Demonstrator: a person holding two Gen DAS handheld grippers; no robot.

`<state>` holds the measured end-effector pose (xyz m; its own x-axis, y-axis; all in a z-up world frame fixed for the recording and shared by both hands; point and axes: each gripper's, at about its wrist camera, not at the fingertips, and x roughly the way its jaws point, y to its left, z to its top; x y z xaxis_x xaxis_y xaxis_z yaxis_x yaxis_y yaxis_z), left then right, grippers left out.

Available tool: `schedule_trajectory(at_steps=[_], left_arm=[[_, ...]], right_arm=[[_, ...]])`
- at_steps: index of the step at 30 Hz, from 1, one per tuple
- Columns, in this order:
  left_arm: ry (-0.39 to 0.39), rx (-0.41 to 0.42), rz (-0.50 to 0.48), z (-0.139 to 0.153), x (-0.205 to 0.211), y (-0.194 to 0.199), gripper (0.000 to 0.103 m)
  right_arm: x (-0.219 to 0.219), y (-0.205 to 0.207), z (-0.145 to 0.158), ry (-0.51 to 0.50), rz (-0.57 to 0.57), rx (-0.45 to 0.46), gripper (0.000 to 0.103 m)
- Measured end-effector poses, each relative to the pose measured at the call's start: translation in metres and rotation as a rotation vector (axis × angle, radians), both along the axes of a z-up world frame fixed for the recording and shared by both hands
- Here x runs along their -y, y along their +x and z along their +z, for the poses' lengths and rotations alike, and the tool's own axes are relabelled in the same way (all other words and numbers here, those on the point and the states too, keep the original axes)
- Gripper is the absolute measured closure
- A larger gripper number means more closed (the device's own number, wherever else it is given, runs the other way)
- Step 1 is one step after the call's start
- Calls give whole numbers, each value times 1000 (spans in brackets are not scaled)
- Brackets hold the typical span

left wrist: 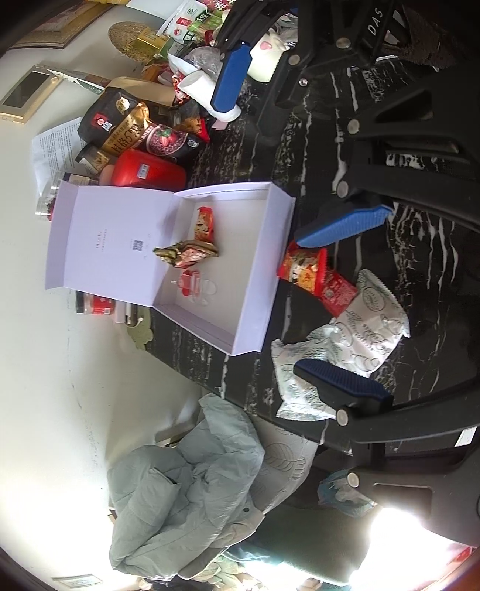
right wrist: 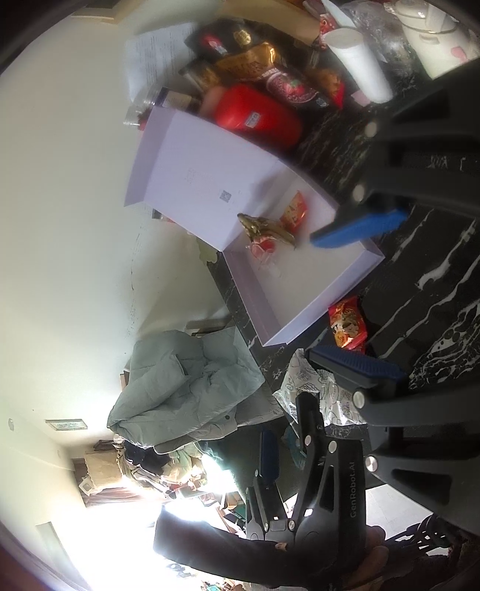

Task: Organize objects
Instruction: 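Lift both grippers out of the white box and pull back, then move left gripper toward white bread bag while right gripper approaches red cartoon candy packet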

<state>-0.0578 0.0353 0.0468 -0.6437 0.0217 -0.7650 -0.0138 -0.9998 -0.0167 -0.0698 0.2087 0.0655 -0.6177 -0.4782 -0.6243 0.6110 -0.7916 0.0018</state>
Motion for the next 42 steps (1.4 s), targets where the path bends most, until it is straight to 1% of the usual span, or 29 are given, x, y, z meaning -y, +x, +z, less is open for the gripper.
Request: schedule_trajectory(at_steps=[10,21,27,33,42], left_arm=[[5,39,24,-31,6,21,41],[44,102,59,-66,20,35,41],[71,135,74,-85,31,36,41],[112,165,69,-104,37,35,41],[133,180,83,-114,41,27,41]], right_arm=[[4,13,-35,-5,18,67,47],[18,21,-68,3,57,129,47],[27,17,-88,2,82,174,47],[36,8,-108,2,101,223,47],[39,-9,-125,-33,107,273,47]])
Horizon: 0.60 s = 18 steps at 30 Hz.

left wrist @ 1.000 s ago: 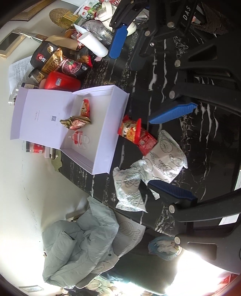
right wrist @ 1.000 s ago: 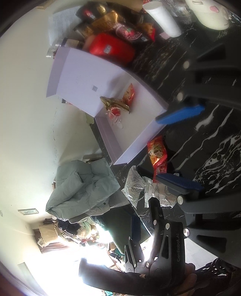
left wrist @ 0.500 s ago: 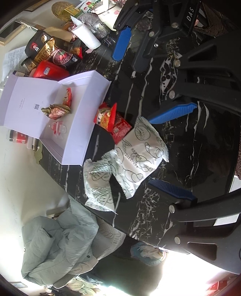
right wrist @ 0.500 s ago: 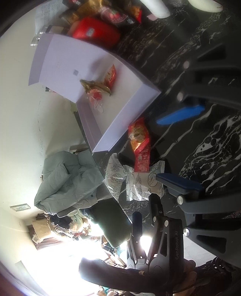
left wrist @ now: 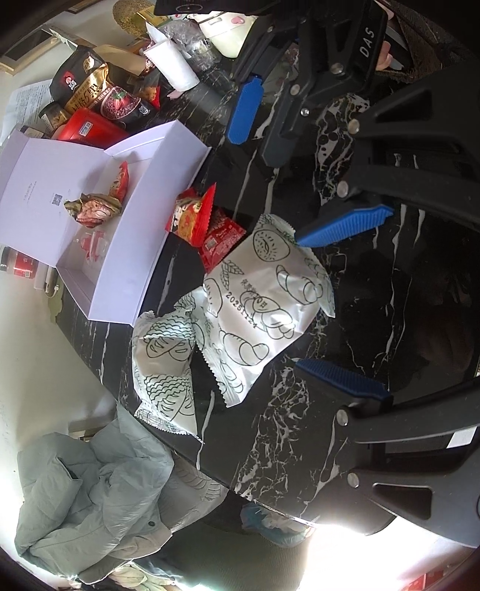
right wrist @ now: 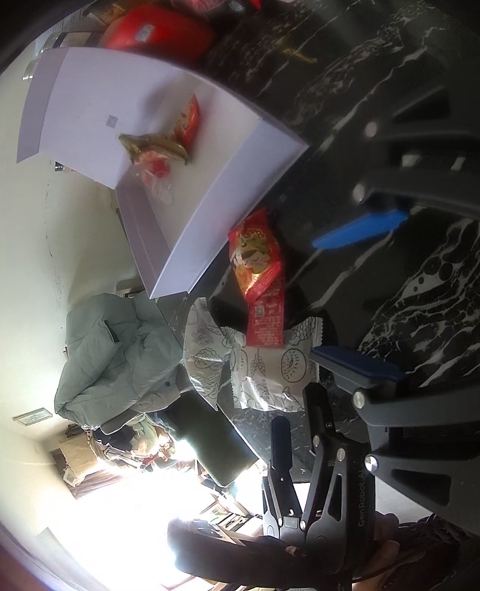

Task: Organize objects
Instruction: 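Move left gripper toward white bread bag while right gripper approaches red cartoon candy packet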

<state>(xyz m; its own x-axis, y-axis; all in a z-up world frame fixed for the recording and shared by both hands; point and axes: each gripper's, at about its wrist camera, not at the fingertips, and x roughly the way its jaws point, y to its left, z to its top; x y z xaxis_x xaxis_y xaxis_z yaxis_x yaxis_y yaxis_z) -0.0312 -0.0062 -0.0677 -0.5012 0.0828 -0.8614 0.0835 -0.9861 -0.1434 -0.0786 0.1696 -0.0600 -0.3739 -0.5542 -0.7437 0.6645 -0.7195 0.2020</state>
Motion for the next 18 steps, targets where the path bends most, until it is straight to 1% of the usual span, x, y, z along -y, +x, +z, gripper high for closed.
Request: schedule_trajectory(at_steps=[5,6,8,11,13,18], left_arm=[[0,2,-13,1,-1,-10,41],[-1,0,-13,2,-1,-12,41],[2,4,-13,2,0,-15,41],[22,21,-7,0,3,-22,41],[45,30,-10,-3,4,-25,40],[64,47,-14,-5,2,-32,35]], right_arm=[[2,-13,-2,-13,-10,22,47],[3,-15,-3,-15,-11,25,46],[4,-21,-3,-18,-12,29,38],[9,-29,-2,-18,-8,29,34],[13,-35,-2,-16,-4,28,32],[20,-50,-4,-15,6,42,31]])
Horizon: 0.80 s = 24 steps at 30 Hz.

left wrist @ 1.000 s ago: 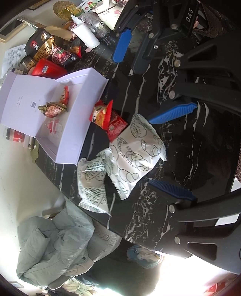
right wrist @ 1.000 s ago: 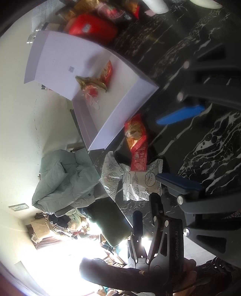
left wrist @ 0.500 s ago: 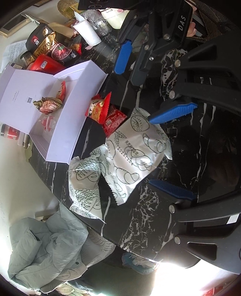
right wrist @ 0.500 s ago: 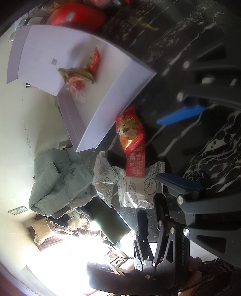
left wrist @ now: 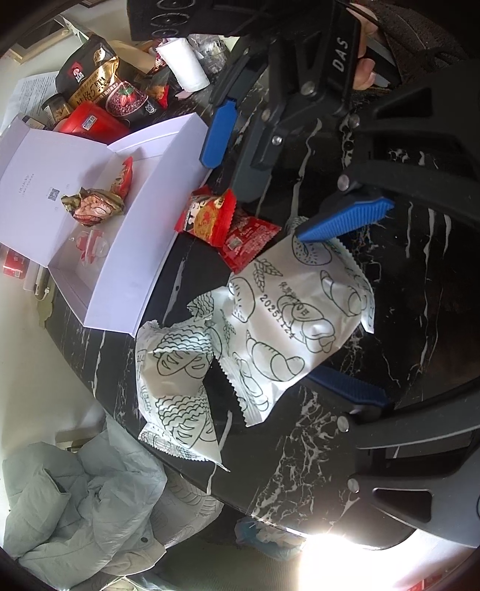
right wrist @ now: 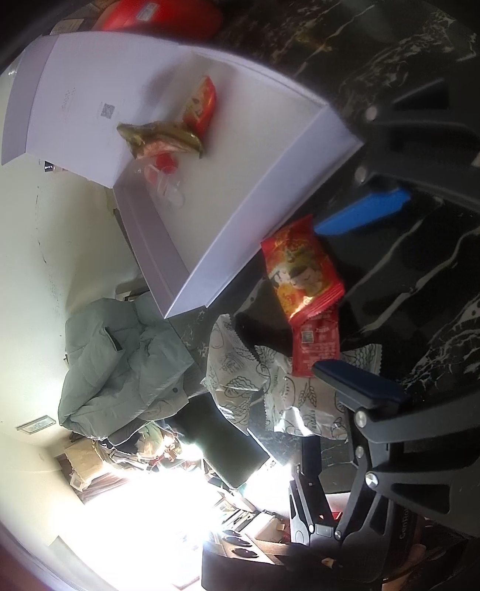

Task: Organize objects
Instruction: 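Move left gripper toward white bread bag while right gripper approaches red cartoon candy packet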

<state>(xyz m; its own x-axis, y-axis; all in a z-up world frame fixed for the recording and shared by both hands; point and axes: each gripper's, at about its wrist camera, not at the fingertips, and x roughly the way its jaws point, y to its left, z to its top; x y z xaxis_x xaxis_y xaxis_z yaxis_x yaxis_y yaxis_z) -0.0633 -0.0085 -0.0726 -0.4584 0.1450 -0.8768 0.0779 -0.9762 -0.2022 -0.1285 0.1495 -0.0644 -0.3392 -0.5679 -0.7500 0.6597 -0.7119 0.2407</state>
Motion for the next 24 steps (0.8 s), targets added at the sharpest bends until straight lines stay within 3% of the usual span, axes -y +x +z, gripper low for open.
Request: schedule_trajectory(at_steps=[10,20,21,24], left_arm=[[39,29,0,-9,0,-14,24],[-15,14,-15,-12,-10,-21,17],[-13,11,-14,-12,-10,-21,17],[-12,2,-12,-11,-10,-20,20]], right_arm=[[12,-23,-10,2,0,42,28],[16,-31,-25,17,-10,94,28],[15,-31,-25,14,-13,96,29],[12,-31,-27,28,-29,86,44]])
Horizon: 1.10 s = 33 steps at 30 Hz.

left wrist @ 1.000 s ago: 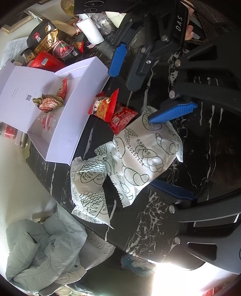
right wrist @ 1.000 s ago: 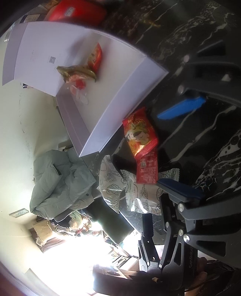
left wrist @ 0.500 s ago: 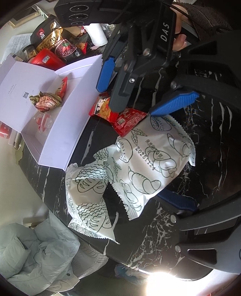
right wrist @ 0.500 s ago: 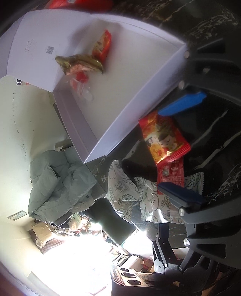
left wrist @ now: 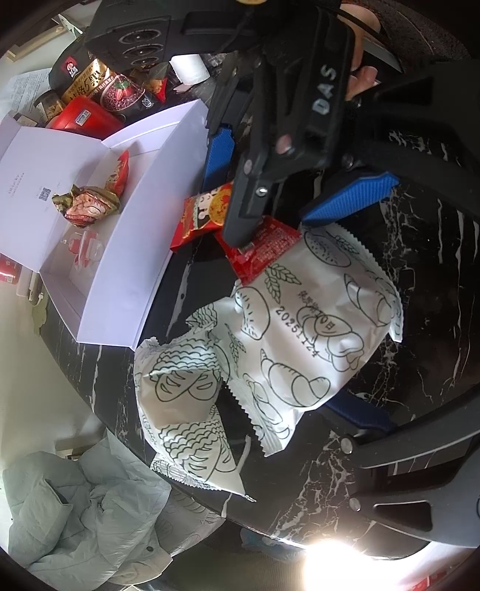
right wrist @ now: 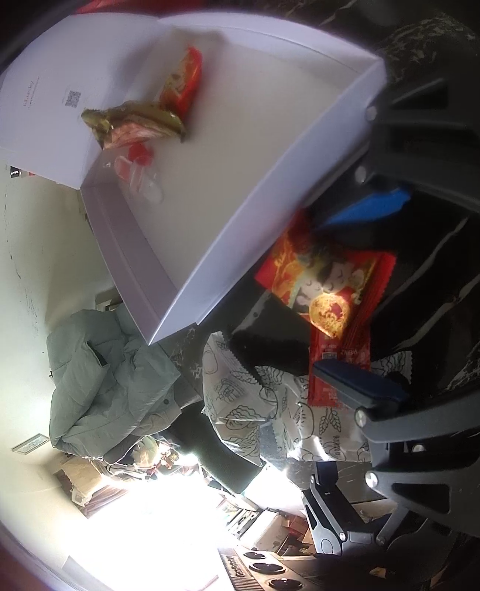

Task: Organize objects
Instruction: 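Move left gripper toward white bread bag while right gripper approaches red cartoon candy packet, then grasp white bread bag with left gripper while right gripper grasps red cartoon candy packet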

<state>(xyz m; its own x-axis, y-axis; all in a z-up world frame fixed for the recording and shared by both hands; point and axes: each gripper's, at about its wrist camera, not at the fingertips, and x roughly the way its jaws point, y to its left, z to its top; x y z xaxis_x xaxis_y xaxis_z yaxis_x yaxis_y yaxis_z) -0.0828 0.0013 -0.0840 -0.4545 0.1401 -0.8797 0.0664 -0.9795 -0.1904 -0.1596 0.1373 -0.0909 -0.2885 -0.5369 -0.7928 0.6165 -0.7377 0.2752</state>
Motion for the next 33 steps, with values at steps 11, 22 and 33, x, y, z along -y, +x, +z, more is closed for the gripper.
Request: schedule_trajectory(at_steps=[11,22,33], left_arm=[[48,-9,3,4,7,12,44],[55,-6,-13,8,8,35,49],[53,15,5,9,15,64,49]], right_arm=[[-8,10,2,-9,12,-12,59],[-14,36,5,-7,44,-25,64],[-15,69,6,2,82,-31,64]])
